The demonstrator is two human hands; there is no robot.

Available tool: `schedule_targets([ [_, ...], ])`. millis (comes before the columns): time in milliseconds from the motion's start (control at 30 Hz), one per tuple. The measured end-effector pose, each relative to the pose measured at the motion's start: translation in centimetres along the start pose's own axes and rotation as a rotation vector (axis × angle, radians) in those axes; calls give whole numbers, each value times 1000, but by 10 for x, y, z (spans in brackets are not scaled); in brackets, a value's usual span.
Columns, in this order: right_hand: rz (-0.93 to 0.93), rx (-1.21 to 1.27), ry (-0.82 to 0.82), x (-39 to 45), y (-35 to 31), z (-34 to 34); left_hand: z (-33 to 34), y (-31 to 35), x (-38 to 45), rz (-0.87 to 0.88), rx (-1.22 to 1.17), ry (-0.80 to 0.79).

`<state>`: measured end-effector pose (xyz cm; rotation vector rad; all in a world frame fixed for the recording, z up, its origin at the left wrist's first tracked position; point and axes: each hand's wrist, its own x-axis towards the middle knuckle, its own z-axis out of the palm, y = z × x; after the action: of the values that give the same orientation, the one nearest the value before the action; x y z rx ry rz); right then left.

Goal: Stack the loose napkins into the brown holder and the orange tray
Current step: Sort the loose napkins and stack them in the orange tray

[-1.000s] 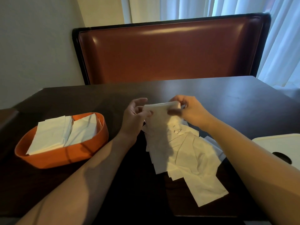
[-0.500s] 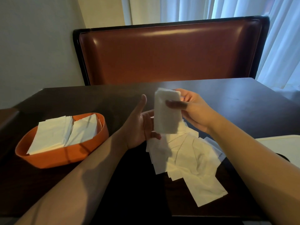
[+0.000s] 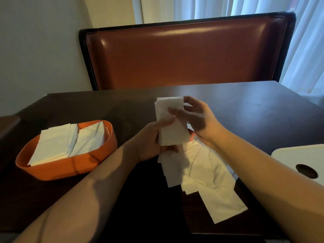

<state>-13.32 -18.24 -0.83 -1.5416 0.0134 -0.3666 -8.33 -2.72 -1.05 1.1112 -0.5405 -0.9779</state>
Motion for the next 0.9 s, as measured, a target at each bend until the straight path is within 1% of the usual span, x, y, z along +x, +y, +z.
schedule_targets([
  [67, -19, -22, 62, 5, 2, 0, 3, 1, 0, 59, -48, 67],
  [100, -54, -19, 90, 7, 3, -2, 1, 2, 0, 119, -79, 113],
  [133, -93, -20, 78, 9, 6, -6, -2, 3, 1, 191, -105, 165],
  [167, -123, -97, 28, 11, 11, -12, -4, 4, 1, 255, -130, 215],
  [200, -131, -290, -39, 12, 17, -18, -8, 5, 2, 300, -153, 274],
  [267, -56, -748, -231, 9, 25, -23, -12, 5, 4, 338, -211, 396],
  [300, -22, -873, -304, 8, 27, -23, -14, 5, 4, 340, -232, 438],
  [367, -14, -966, -364, 7, 27, -18, -15, 5, 6, 341, -263, 467],
  [433, -58, -1012, -327, 9, 27, -15, -17, 5, 8, 331, -287, 491],
  [567, -247, -1182, -176, 13, 37, -12, -23, 4, 11, 313, -296, 555],
  [633, -293, -1168, -132, 13, 37, -11, -23, 5, 12, 313, -296, 567],
  [733, -262, -1032, -51, 9, 31, -14, -21, 7, 10, 305, -323, 535],
  [800, -200, -859, 16, 8, 26, -17, -19, 7, 9, 288, -319, 511],
  [900, -130, -485, 128, 9, 13, -18, -18, 7, 9, 270, -250, 555],
])
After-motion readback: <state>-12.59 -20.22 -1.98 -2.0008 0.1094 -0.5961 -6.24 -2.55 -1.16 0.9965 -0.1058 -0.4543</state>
